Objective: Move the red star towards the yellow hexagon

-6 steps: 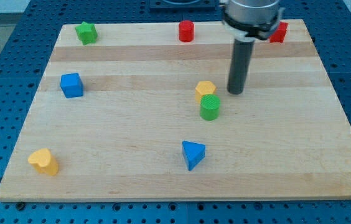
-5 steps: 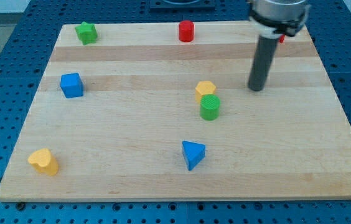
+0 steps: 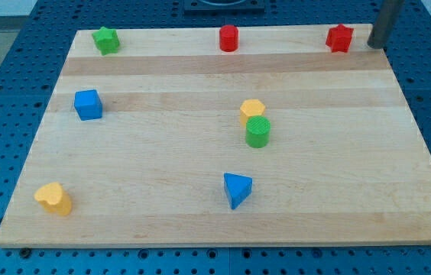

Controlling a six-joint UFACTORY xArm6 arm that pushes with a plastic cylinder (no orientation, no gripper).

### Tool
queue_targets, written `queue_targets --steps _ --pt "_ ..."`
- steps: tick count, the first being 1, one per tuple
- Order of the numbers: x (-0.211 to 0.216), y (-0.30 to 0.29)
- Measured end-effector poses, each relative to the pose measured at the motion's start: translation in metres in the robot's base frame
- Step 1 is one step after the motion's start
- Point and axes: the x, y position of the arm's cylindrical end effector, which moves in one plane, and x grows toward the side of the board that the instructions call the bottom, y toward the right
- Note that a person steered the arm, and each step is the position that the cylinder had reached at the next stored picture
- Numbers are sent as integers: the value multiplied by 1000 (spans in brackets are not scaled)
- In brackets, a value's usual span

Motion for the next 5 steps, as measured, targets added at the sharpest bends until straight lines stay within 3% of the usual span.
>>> queue_targets --steps 1,5 --pt "-25 -4" --pt "-21 -76"
